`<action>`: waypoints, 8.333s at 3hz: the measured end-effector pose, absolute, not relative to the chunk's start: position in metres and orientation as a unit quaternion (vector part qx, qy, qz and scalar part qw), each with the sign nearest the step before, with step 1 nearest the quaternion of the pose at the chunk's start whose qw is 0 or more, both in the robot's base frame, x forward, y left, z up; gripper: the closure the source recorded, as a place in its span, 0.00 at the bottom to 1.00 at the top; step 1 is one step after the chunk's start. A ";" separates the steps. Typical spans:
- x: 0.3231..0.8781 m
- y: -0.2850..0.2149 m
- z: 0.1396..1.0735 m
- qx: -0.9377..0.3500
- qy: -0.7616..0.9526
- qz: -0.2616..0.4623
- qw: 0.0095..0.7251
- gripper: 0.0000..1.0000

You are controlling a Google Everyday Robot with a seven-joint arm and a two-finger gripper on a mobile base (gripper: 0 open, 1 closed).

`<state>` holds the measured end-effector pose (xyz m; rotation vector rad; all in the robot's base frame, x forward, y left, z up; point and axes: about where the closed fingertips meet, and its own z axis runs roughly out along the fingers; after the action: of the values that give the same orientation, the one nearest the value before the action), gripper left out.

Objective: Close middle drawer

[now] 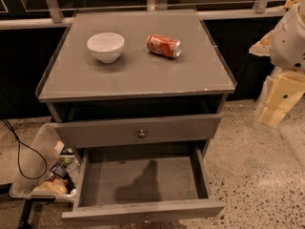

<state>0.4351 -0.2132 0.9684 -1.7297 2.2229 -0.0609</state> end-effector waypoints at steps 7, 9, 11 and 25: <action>0.385 -0.214 0.769 -0.583 0.788 0.039 0.195 1.00; 0.413 -0.222 0.715 -0.552 0.799 0.016 0.238 1.00; 0.411 -0.218 0.689 -0.544 0.803 0.037 0.240 1.00; 0.374 -0.135 0.410 -0.541 0.786 0.155 0.254 1.00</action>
Offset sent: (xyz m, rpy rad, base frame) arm -0.0479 0.0179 -0.1015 0.0302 -0.0141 0.0648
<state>0.3740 -0.1351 0.4102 -1.4700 2.1367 0.4218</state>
